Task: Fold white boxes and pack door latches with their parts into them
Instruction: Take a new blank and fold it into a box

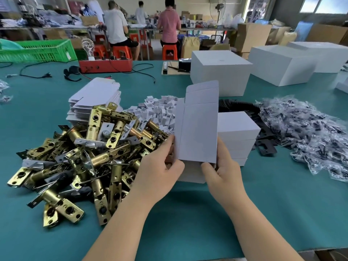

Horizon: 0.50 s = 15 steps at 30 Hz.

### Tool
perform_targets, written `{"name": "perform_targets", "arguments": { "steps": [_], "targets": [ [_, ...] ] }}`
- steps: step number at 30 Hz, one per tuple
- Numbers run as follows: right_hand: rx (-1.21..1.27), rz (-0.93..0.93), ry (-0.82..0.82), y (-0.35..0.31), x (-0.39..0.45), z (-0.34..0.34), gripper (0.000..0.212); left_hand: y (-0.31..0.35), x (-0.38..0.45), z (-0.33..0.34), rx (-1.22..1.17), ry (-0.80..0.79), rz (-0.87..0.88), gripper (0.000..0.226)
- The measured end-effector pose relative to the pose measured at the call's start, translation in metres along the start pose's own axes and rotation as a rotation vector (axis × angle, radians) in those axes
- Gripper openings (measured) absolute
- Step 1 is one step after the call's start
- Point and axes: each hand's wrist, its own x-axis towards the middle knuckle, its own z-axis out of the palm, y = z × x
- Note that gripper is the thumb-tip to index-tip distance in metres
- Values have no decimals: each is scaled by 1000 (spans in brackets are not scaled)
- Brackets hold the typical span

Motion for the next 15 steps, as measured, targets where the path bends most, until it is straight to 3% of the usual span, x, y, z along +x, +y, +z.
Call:
{"name": "perform_targets", "arguments": {
  "steps": [5, 8, 12, 15],
  "targets": [
    [81, -13, -206, -2, 5, -4, 82, 2, 0, -2, -61, -95, -28, 57],
    [63, -7, -287, -5, 4, -7, 84, 3, 2, -2, -255, -134, -102, 44],
    [-138, -59, -335, -20, -1, 0, 82, 12, 7, 0, -542, -13, -179, 62],
    [-285, -130, -338, -27, -8, 7, 86, 18, 8, 9, -587, 46, -203, 87]
  ]
}}
